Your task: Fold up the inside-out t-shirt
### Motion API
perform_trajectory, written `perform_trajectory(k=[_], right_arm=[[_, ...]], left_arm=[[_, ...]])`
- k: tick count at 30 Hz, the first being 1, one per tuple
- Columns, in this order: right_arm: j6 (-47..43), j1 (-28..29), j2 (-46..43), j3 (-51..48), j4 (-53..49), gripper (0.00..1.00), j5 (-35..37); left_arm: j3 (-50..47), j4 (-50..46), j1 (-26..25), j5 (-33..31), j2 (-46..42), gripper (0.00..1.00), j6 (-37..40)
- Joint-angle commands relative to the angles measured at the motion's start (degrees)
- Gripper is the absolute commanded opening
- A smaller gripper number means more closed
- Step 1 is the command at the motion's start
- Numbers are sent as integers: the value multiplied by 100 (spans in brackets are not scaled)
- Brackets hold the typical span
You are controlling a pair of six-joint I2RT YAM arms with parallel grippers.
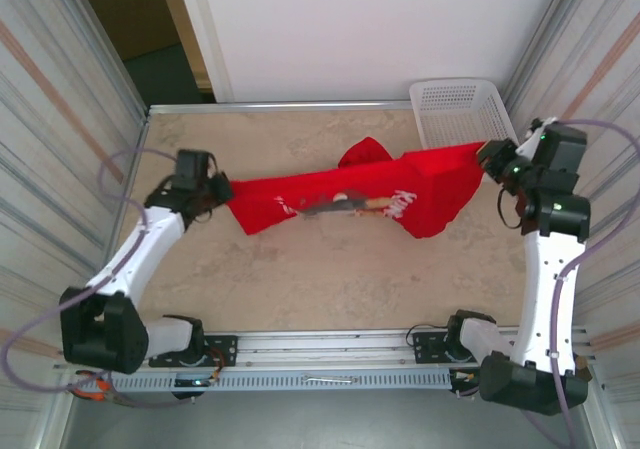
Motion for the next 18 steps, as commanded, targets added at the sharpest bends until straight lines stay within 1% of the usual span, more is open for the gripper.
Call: perform_trajectory(k=[1,5,8,10,12,15,16,18], right_arm=[[276,-327,122,482,446,0,-134],[378,-545,266,866,467,0,-199],[475,-741,290,1002,460,0,-173],[574,-824,290,1034,514,0,-191],[649,-846,313,1060,589,0,-287],[743,-828,360,1093,659,0,-512],[770,-820,360,1088,679,0,-583],[784,-770,335,1030,702,0,-651]], left_arm=[[447,-245,516,887,-243,0,57],[589,412,1034,1853,-404,0,-625],[410,1478,1363,2459,-557,0,-1401],[244,2318,1520,2774,-609,6,-1979],[232,2912,1562,2943,-596,18,-2419],[541,2947,1554,3108,-448,29,-2517],[650,2842,1553,3174,-403,30,-2464],[665,2713,1521,3150,-380,30,-2365]])
